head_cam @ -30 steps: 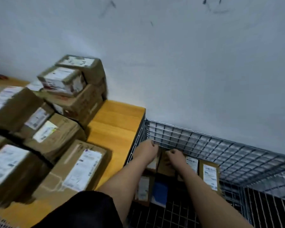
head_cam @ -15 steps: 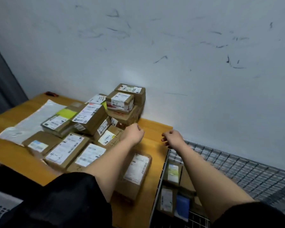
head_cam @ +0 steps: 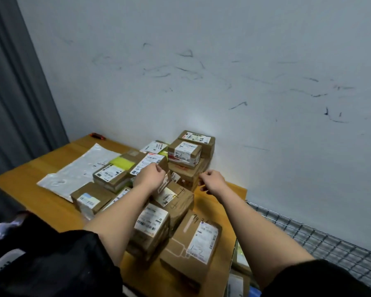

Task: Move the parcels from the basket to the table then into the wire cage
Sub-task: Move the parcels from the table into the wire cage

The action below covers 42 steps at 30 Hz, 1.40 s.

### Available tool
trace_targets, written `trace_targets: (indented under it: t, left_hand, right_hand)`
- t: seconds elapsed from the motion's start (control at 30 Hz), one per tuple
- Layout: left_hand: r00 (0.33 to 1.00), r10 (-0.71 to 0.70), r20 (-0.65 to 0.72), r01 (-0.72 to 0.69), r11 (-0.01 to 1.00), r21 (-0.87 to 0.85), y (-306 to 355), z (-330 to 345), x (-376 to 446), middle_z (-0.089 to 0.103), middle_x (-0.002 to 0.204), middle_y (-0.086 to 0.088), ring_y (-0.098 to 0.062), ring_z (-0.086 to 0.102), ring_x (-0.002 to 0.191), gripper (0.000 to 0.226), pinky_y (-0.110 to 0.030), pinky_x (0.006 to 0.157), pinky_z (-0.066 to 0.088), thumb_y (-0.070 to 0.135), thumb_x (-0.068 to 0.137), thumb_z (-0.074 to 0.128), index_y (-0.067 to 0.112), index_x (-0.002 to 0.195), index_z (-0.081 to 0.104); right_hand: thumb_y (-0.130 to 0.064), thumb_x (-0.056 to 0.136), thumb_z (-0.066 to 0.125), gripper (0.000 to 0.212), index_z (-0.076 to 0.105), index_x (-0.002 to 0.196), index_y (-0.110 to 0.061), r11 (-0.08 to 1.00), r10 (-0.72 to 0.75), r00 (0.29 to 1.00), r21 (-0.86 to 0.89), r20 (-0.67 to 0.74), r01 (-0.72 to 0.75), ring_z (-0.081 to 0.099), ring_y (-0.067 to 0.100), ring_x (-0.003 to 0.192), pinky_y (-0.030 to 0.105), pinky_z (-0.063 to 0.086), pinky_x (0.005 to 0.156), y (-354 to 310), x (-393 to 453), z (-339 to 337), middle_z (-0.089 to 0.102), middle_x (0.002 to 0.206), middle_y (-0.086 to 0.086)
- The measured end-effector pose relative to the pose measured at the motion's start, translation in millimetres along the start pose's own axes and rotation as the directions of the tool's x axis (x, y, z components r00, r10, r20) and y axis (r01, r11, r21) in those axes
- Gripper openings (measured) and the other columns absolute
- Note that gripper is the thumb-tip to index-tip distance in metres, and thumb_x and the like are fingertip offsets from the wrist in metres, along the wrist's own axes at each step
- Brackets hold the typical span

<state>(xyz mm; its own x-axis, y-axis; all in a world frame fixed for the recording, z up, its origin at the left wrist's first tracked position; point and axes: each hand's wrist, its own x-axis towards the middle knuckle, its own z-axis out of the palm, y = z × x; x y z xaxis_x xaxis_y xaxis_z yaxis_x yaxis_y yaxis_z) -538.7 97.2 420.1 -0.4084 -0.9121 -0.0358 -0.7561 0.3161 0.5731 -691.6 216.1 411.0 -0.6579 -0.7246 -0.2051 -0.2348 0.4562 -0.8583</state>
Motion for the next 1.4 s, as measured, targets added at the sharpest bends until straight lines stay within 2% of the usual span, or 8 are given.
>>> trace_targets:
  t: [0.33, 0.53, 0.6, 0.67, 0.83, 1.07, 1.2, 1.4]
  left_hand:
    - [0.988, -0.104, -0.116, 0.106, 0.994, 0.017, -33.2, -29.2, 20.1, 0.059, 0.122, -0.009, -0.028, 0.059, 0.104, 0.033, -0.032, 0.080, 0.046, 0.028, 0.092, 0.051, 0.015, 0.123, 0.052]
    - [0.996, -0.093, 0.004, 0.092, 0.995, 0.046, -50.4, -32.7, 50.8, 0.041, 0.143, -0.013, -0.031, 0.049, 0.123, 0.054, -0.038, 0.099, 0.044, 0.032, 0.092, 0.051, 0.011, 0.140, 0.040]
    - [0.994, -0.085, 0.067, 0.081, 0.995, 0.062, -57.6, -32.9, 65.1, 0.038, 0.146, -0.014, -0.032, 0.046, 0.126, 0.057, -0.038, 0.102, 0.042, 0.033, 0.092, 0.051, 0.009, 0.142, 0.037]
    - [0.991, -0.063, 0.120, 0.055, 0.996, 0.073, -64.2, -32.7, 79.3, 0.037, 0.148, -0.014, -0.032, 0.043, 0.130, 0.059, -0.037, 0.104, 0.040, 0.033, 0.092, 0.051, 0.009, 0.144, 0.035]
    - [0.976, -0.011, 0.217, 0.004, 0.999, 0.032, -82.7, -29.8, 110.6, 0.044, 0.146, -0.009, -0.030, 0.043, 0.131, 0.059, -0.037, 0.105, 0.039, 0.035, 0.094, 0.049, 0.016, 0.147, 0.031]
    - [0.958, 0.040, 0.282, -0.042, 0.999, 0.000, -100.3, -17.9, 124.5, 0.048, 0.139, -0.011, -0.030, 0.046, 0.126, 0.057, -0.039, 0.105, 0.039, 0.039, 0.094, 0.046, 0.025, 0.147, 0.030]
    - [0.960, 0.081, 0.268, -0.094, 0.995, 0.038, -102.0, -14.3, 124.1, 0.044, 0.143, -0.010, -0.028, 0.035, 0.135, 0.061, -0.040, 0.107, 0.035, 0.040, 0.095, 0.044, 0.021, 0.150, 0.023]
    - [0.969, 0.133, 0.207, -0.128, 0.991, -0.039, -88.9, -12.5, 116.6, 0.053, 0.135, -0.002, -0.025, 0.042, 0.127, 0.048, -0.041, 0.101, 0.042, 0.040, 0.091, 0.047, 0.026, 0.137, 0.045]
  right_hand:
    - [-0.021, 0.093, 0.049, 0.017, 0.052, 0.077, -0.020, 0.997, -0.042, 0.997, -0.057, 0.062, 0.046, 0.056, 0.022, 0.070, 0.034, 0.042, 0.068, -21.9, 32.3, 24.5, 0.062, 0.073, 0.003]
    - [-0.031, 0.095, 0.052, 0.016, 0.054, 0.086, -0.018, 0.996, -0.041, 0.995, -0.073, 0.093, 0.048, 0.054, 0.021, 0.080, 0.033, 0.041, 0.079, -36.3, 54.0, 60.9, 0.059, 0.084, 0.003]
    - [-0.033, 0.096, 0.052, 0.030, 0.058, 0.114, -0.010, 0.998, -0.011, 0.993, -0.067, 0.114, 0.019, 0.059, 0.024, 0.101, 0.034, 0.043, 0.092, -41.3, 59.9, 78.0, 0.063, 0.110, 0.010]
    - [-0.032, 0.097, 0.052, 0.056, 0.037, 0.142, -0.002, 0.998, 0.048, 0.994, -0.043, 0.096, -0.044, 0.050, 0.029, 0.125, 0.033, 0.040, 0.103, -49.8, 60.1, 94.0, 0.051, 0.138, 0.014]
    - [-0.032, 0.096, 0.054, 0.054, 0.038, 0.140, -0.005, 0.989, 0.113, 0.988, 0.084, 0.104, -0.122, 0.052, 0.031, 0.124, 0.038, 0.039, 0.108, -61.1, 69.1, 134.8, 0.051, 0.140, 0.013]
    - [-0.036, 0.097, 0.051, 0.059, 0.035, 0.143, -0.003, 0.951, 0.237, 0.968, 0.184, 0.085, -0.249, 0.051, 0.031, 0.126, 0.040, 0.038, 0.109, -64.6, 75.6, 167.8, 0.050, 0.142, 0.011]
    - [-0.031, 0.098, 0.050, 0.055, 0.030, 0.145, -0.008, 0.932, 0.266, 0.961, 0.236, 0.072, -0.275, 0.053, 0.029, 0.122, 0.033, 0.042, 0.095, -63.5, 78.4, 179.5, 0.054, 0.137, 0.012]
    - [-0.037, 0.098, 0.048, 0.065, 0.020, 0.148, -0.008, 0.859, 0.330, 0.942, 0.397, 0.050, -0.322, 0.052, 0.029, 0.122, 0.035, 0.044, 0.095, -54.7, 81.1, 187.4, 0.050, 0.139, 0.010]
